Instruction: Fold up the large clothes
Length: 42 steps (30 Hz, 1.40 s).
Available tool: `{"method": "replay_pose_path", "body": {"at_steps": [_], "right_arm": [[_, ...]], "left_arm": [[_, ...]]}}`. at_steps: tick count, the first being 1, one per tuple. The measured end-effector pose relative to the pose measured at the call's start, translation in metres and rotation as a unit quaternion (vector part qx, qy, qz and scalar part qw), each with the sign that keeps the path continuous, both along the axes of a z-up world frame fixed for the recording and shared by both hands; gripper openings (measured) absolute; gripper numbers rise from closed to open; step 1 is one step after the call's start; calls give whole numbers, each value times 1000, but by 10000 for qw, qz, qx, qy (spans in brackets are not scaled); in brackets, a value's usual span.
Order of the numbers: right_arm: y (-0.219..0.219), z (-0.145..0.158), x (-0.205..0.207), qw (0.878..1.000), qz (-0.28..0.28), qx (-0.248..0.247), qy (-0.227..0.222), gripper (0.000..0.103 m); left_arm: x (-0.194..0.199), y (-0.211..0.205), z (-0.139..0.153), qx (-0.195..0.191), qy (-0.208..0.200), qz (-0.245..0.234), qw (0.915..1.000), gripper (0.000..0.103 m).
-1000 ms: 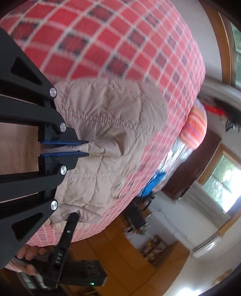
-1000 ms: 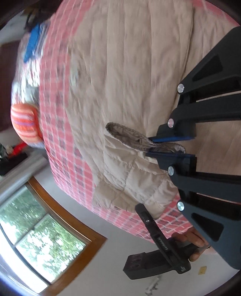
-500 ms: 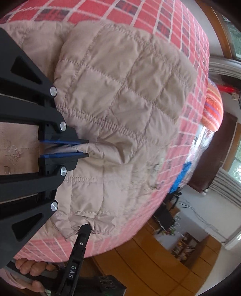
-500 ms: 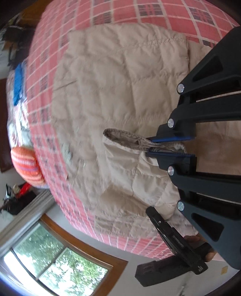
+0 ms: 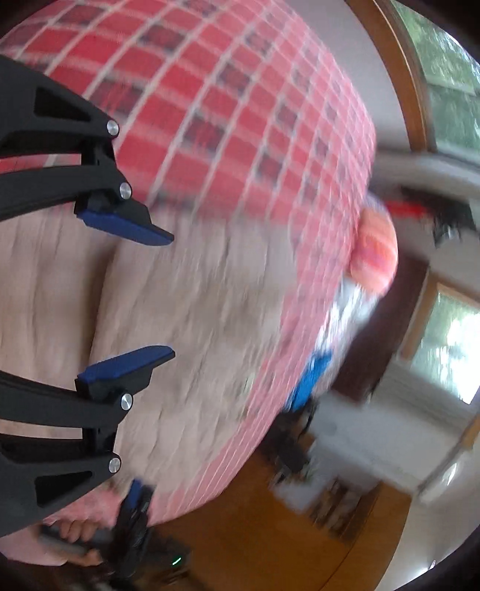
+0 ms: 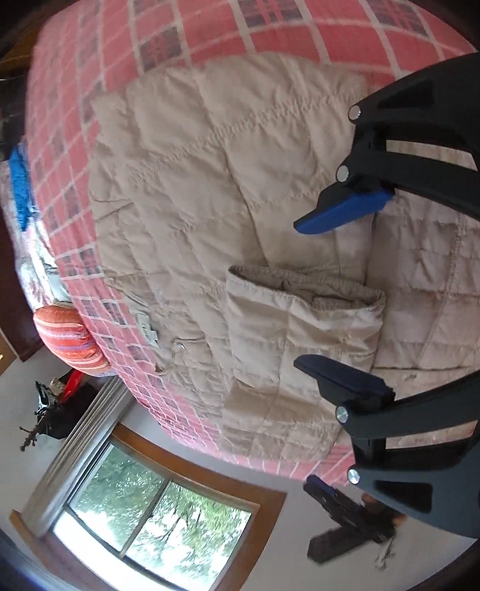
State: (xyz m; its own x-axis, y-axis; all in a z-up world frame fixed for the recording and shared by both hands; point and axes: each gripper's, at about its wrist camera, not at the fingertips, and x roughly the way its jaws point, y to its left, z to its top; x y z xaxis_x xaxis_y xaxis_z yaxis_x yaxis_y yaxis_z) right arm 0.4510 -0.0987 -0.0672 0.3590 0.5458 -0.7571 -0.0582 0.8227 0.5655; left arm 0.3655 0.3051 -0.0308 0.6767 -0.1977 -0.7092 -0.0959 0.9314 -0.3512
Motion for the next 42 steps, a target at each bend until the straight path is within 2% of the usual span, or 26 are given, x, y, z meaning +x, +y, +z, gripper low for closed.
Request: {"method": "replay_pose_path", "body": {"at_steps": [3,5,6,8,11,14,17,21,23,26,30,33,34,35,38,42], "right_arm": [[17,-15,10,9998,120,-69,176,63],[33,-20,17,9994,173,-240,203,43],[38,-21,19,9992,164,-293,211,36],[46,-19,21,9990,191,-335,212,11],[41,2,21,9989,129,-445,-33,9],[16,25,17,9984,-135,-467,-303,8],[-6,32,18,9976,-360,-484,-339,8],[-20,13,23,9972,-457,-579,-81,8],[-18,-3,27,9963,-464,-714,82,8],[-18,-26,32,9961,-508,-668,256,9],[-17,-35,35,9959,-568,-627,321,9],[-17,-24,30,9954,-568,-731,236,14],[-17,-21,29,9950,-603,-765,209,22],[-22,-13,22,9943,-683,-799,153,26],[-35,7,3,9943,-724,-782,-100,26],[-23,31,-19,9950,-392,-771,-499,26]], "left_arm": [[14,29,-23,-292,446,373,9979,56],[18,33,-34,-349,573,435,9968,55],[21,33,-38,-346,592,449,9966,55],[21,30,-40,-356,559,433,9969,55],[25,22,-34,-278,454,366,9979,55],[29,15,-27,-260,341,275,9987,57],[38,3,-27,-164,379,213,9989,57],[52,-21,-37,234,590,92,9979,53],[56,-28,-45,428,700,88,9966,42],[60,-34,-53,615,785,103,9950,35],[61,-39,-57,802,832,88,9933,35],[59,-39,-53,857,835,94,9928,35],[55,-36,-49,815,818,107,9933,35],[51,-33,-45,771,786,123,9938,35],[29,-29,-25,808,513,234,9951,35],[7,-43,-7,884,186,-31,9959,37]]}}
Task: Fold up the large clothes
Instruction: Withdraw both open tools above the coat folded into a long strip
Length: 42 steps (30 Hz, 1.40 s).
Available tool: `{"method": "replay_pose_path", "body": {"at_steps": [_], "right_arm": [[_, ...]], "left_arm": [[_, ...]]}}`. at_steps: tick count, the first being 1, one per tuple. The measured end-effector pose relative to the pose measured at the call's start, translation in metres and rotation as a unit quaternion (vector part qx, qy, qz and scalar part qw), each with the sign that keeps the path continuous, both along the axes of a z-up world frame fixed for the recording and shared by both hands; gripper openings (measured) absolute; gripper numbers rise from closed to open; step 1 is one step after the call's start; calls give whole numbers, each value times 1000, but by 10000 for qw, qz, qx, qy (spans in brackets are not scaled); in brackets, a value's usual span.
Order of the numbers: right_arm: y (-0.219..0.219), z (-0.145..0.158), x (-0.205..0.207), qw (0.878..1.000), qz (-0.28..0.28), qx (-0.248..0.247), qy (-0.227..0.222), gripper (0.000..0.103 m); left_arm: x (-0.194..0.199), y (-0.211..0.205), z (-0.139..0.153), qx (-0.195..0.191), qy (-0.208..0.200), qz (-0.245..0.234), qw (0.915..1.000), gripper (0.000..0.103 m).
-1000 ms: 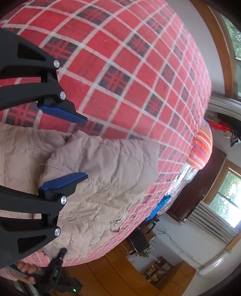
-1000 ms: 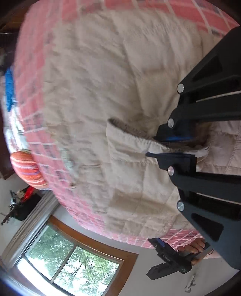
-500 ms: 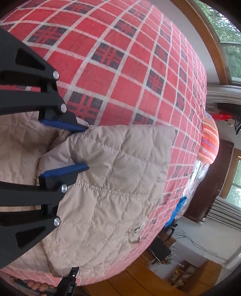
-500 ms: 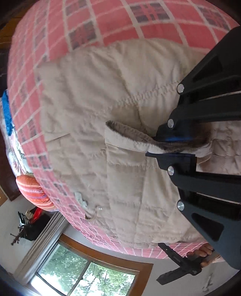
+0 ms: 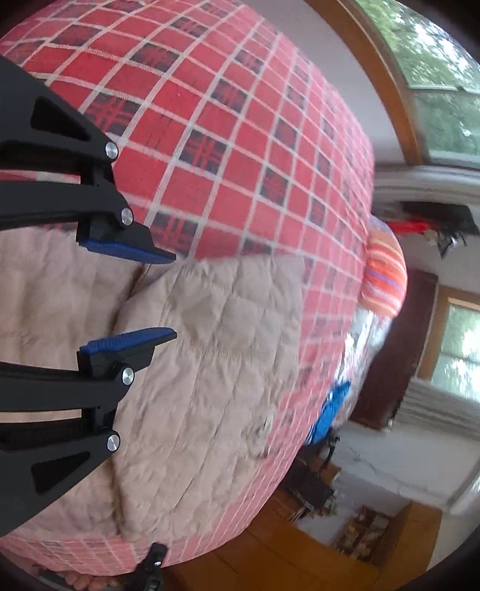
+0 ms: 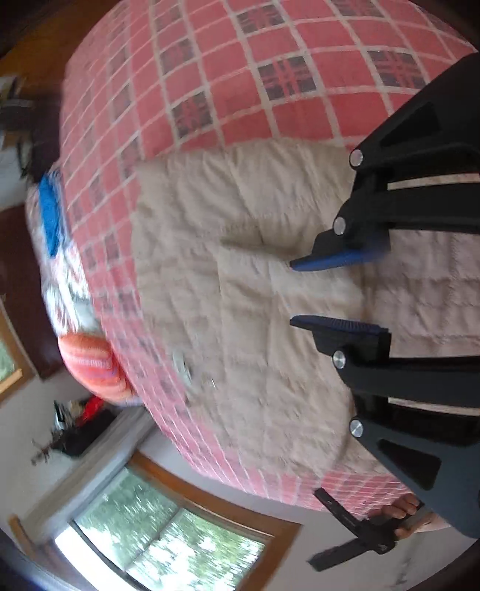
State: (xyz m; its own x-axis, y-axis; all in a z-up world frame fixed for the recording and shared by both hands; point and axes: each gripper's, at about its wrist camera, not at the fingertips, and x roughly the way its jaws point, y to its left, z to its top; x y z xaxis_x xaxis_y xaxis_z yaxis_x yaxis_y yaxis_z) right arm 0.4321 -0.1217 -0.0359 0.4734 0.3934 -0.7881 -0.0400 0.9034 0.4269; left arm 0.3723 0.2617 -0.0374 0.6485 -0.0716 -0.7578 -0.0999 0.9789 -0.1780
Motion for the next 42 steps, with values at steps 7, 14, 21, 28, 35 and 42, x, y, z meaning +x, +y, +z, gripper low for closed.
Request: {"method": "replay_pose_path", "body": {"at_steps": [7,14,21,28,35,42], "right_arm": [[15,-32,11,9986,18,-325,406,26],[7,-57,20,9980,-118,-55,613,24],[-1,0,-55,9983,394,-404,-168,51],[-25,-1,-165,9954,660,-663,-220,71],[-41,-29,-237,9967,458,-668,63,77],[-49,-49,-272,9978,413,-474,221,78]], "left_arm": [[15,-17,-25,105,424,-276,9987,38],[22,-3,-50,-440,727,-118,9963,42],[-44,15,-5,-46,275,-447,9986,66],[-136,65,-4,-175,394,-477,9979,78],[-213,72,-21,-31,592,-550,9967,81],[-243,67,-46,-84,825,-535,9951,81]]}}
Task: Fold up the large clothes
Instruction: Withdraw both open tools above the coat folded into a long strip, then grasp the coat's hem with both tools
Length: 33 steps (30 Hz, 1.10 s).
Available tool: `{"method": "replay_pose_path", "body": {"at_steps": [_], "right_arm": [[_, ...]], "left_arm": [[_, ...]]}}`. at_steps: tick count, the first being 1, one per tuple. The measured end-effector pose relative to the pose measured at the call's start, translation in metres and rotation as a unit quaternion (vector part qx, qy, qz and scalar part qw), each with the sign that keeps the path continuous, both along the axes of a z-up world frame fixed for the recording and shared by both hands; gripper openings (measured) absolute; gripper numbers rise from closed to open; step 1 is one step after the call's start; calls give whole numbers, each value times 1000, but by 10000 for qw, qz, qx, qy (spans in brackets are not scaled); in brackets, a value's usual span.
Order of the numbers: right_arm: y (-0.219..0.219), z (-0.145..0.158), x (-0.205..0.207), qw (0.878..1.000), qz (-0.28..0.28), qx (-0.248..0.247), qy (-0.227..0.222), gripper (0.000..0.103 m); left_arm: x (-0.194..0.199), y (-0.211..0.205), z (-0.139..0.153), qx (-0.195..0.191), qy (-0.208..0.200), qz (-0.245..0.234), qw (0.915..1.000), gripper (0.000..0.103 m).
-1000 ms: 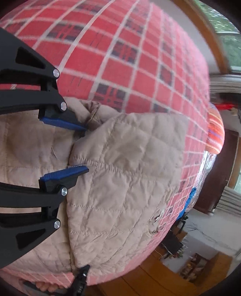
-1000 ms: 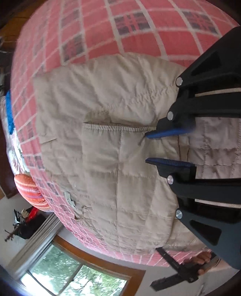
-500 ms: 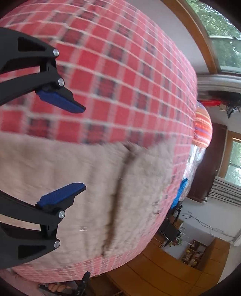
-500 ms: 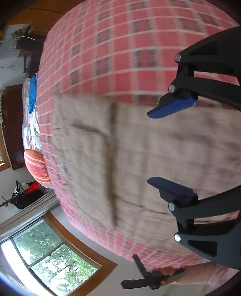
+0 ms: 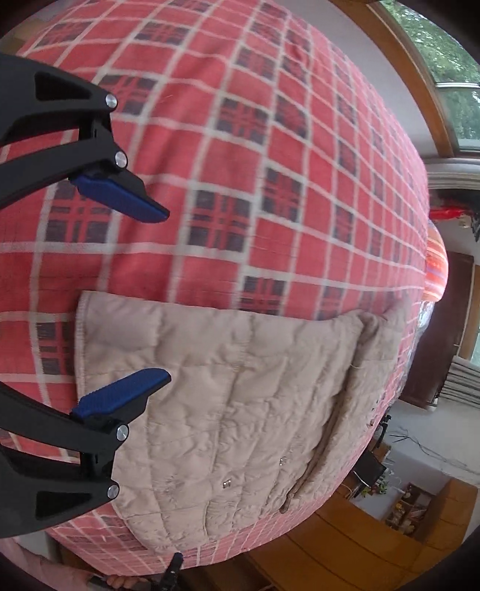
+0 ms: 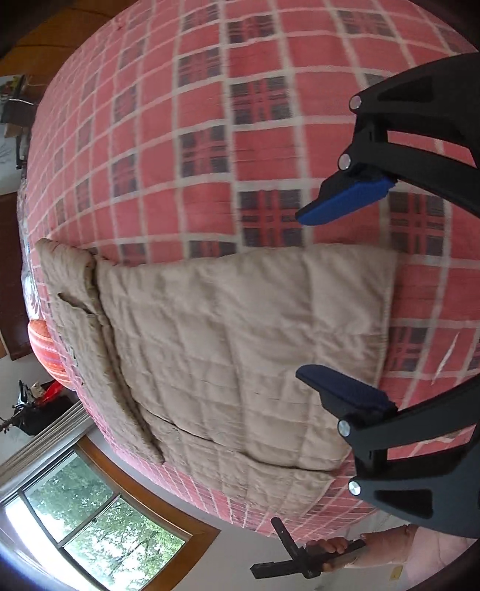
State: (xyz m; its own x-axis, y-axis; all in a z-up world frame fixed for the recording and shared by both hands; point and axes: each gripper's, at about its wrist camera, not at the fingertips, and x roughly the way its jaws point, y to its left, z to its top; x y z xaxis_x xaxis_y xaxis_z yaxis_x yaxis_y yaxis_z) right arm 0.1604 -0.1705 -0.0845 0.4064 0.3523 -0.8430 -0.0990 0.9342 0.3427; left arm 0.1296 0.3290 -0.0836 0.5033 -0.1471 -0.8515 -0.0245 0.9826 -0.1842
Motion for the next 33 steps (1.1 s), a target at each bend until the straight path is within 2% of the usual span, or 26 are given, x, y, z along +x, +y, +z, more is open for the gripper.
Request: {"method": "replay_pose_path", "body": {"at_steps": [9,13,14,17,20,22,26,33], "right_arm": [[-8,-25,-4,9995,-121,162,240,77],[-5,-29,-5,9995,-70,196,228,57],[-4,-29,-6,9995,-41,222,225,47],[-3,-30,-8,9988,0,417,263,32],[-3,-27,-11,9985,8,487,230,22],[-3,-22,-12,9980,36,608,162,17],[-1,-8,-15,9974,73,715,0,15],[4,25,-14,9964,236,730,-354,13]], "left_arm": [[-3,-6,-18,-477,222,-74,9986,81],[1,-17,-21,-538,289,-192,9979,78],[1,-20,-21,-504,289,-196,9981,69],[1,-27,-22,-469,373,-214,9980,47],[-1,-28,-18,-444,342,-166,9983,28],[-3,-28,-13,-464,282,-141,9984,21],[-7,-32,3,-472,78,-177,9987,14],[-9,-41,36,-393,-311,-344,9982,11]]}}
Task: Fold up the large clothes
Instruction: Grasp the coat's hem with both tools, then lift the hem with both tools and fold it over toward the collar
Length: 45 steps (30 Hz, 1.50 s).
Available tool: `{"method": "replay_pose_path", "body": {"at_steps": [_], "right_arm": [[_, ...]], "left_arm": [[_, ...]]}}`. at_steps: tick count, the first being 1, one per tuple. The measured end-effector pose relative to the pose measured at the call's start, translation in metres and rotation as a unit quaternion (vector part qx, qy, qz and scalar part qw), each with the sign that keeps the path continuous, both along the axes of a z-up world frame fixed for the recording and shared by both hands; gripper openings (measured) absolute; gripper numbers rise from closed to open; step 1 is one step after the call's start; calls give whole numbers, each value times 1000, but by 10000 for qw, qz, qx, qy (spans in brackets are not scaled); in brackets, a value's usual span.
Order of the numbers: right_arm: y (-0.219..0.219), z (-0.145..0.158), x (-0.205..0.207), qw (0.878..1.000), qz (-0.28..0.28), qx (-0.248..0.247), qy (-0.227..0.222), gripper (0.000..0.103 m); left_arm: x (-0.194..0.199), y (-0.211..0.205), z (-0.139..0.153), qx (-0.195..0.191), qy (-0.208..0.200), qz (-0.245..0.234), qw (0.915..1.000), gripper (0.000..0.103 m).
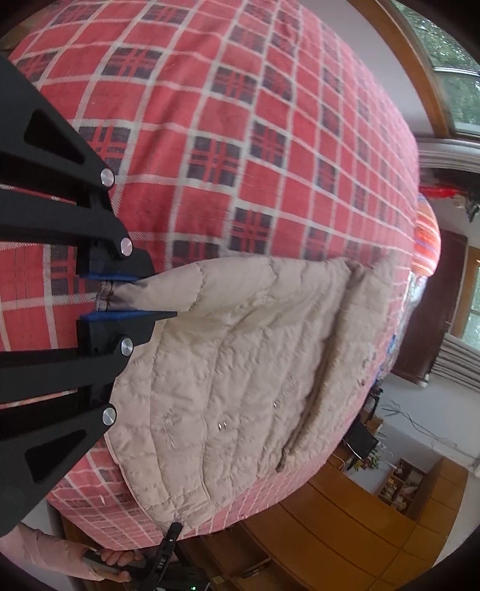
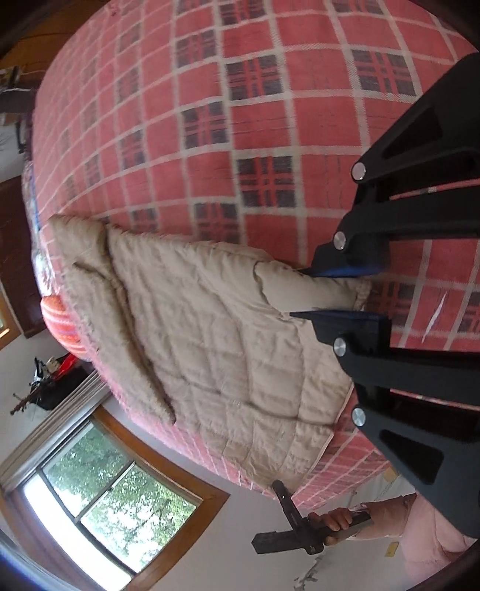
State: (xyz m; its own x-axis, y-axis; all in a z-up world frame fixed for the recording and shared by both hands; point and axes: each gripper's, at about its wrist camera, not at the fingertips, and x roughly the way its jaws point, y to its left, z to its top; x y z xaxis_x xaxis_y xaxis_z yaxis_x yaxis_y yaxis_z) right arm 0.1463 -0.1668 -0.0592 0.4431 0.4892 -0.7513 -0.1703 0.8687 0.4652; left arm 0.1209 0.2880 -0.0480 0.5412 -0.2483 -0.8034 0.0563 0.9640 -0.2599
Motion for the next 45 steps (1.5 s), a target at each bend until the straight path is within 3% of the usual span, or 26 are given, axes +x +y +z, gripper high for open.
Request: {"method": "replay_pose_path", "body": {"at_steps": [11,16,23,33,45], "right_arm": [[9,68,33,9981,192,-112,-567,12],[13,101,69,9967,146,-276,-748,12],[7,120,131,9972,-98,-205,-715,12],[-9,108,238,9978,-609,-26,-263,12],[-17,40,343,9940,-947,-56,540,12]], "left_arm": [[28,-18,65,114,-721,-194,9971,11],[63,-20,94,149,-1092,-46,9939,11],[124,-14,115,130,-1370,290,9901,11],[230,-12,103,252,-1294,864,9875,11],[340,-2,37,253,-283,1281,9910,11]]}}
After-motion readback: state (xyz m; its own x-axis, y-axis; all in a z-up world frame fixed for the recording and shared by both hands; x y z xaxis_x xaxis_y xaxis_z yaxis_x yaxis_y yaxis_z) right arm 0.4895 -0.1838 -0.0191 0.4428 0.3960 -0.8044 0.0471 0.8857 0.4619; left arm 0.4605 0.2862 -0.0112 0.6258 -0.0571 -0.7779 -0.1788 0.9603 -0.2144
